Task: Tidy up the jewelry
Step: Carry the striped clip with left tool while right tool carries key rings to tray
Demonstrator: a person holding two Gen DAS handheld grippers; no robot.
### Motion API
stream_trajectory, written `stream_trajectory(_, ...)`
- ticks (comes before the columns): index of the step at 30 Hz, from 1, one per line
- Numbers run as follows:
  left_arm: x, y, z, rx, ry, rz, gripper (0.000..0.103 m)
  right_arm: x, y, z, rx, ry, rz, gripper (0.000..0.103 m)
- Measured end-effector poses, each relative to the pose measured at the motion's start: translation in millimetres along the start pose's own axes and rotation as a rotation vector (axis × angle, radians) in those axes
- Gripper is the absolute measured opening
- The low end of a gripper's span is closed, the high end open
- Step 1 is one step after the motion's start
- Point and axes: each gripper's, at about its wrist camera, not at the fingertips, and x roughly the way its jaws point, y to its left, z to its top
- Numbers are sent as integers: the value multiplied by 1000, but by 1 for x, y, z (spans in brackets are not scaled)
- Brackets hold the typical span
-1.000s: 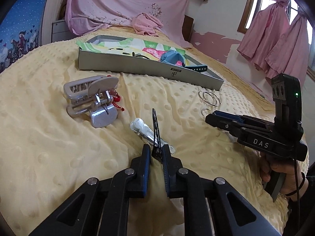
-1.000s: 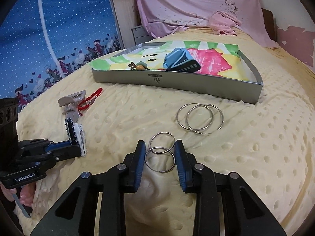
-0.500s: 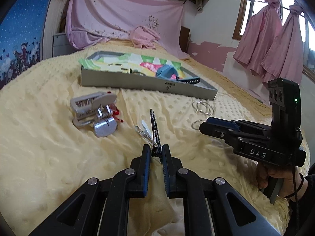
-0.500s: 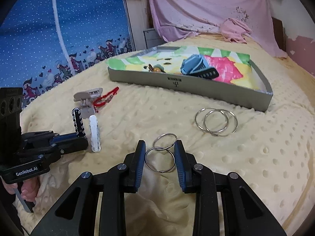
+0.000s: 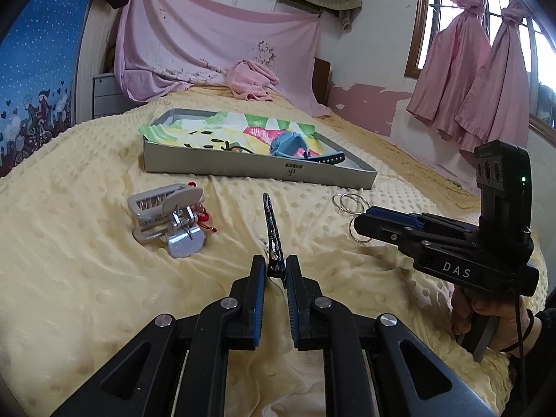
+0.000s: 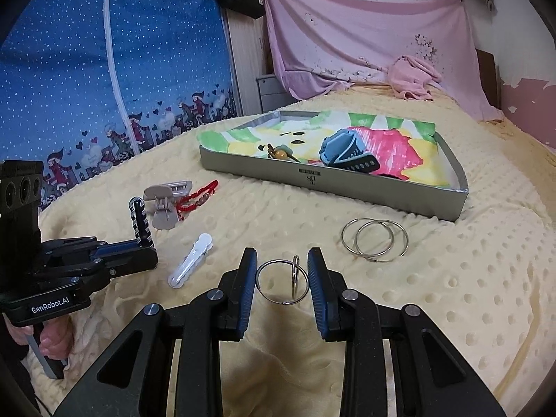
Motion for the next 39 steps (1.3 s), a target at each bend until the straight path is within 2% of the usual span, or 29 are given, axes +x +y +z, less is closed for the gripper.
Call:
stream_trajectory(12,-17,-1,17,-6,-56,-10,12,-11,-6,8,25,-49,1,26)
stream_trajectory(22,-20,6,11,-25,-25,-13,12,-10,-5,8,19,-42,-1,26)
stream_trajectory(39,-37,1,3,-15,-26,-32,11,-8,0,4,3,-23,-2,26)
